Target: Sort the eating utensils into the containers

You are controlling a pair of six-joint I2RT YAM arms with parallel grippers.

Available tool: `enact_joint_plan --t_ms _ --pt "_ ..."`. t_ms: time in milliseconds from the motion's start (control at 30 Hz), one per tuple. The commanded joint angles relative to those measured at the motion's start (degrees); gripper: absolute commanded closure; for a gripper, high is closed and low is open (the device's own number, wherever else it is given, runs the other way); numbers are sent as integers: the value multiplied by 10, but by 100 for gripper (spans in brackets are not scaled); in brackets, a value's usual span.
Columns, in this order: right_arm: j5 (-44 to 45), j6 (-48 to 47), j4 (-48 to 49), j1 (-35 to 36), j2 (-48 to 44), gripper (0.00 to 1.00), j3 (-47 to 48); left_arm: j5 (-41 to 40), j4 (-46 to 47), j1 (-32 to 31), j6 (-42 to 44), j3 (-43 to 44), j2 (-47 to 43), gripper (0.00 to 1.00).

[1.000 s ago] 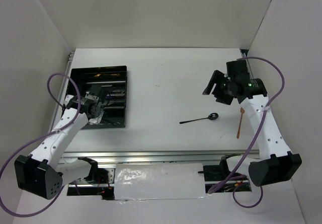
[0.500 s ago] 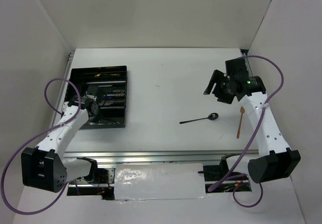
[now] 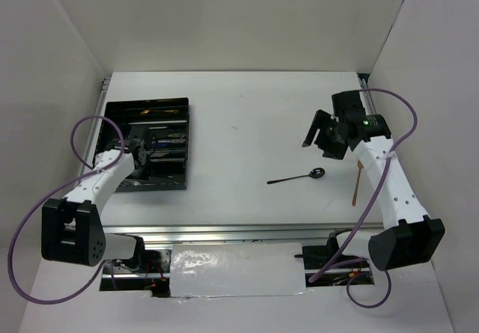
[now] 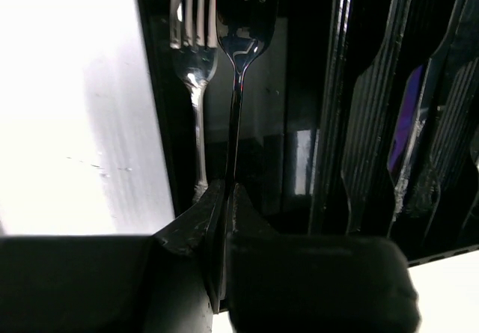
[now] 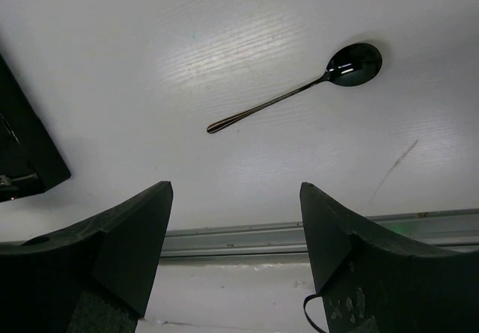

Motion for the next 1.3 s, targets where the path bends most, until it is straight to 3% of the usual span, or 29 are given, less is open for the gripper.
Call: enact_joint_plan --t_ms 0,133,233,333,433,567,700,800,867,967,1000,1100,1267 --pt "10 1 -5 1 0 23 21 10 27 3 -18 -7 4 100" --pt "4 -8 -20 1 14 23 37 12 34 11 1 -17 9 99" --pt "17 -5 -23 1 16 22 42 32 37 26 28 -23 16 69" --pt "14 -3 -18 1 14 22 37 48 38 24 49 -23 12 21" --pt "11 3 -8 1 5 22 22 44 37 21 79 -15 -3 10" --pt "-3 13 7 1 -3 22 -13 -31 37 -22 216 69 -7 16" --pt "-30 25 33 1 -12 22 -47 -54 76 -114 489 189 33 16" --pt "-30 26 44 1 -11 22 -52 -68 108 -191 629 253 80 14" --pt "-14 26 38 1 -10 23 -39 -34 135 -226 750 283 133 15" --pt "11 32 41 -1 -33 22 -37 81 145 -278 854 365 232 12" --pt "21 37 40 -3 -40 22 -38 139 126 -305 876 417 259 18" --pt "45 48 38 -6 -85 23 -46 202 132 -360 945 478 336 23" --pt "78 76 51 -8 -208 24 -82 321 181 -404 979 529 419 22"
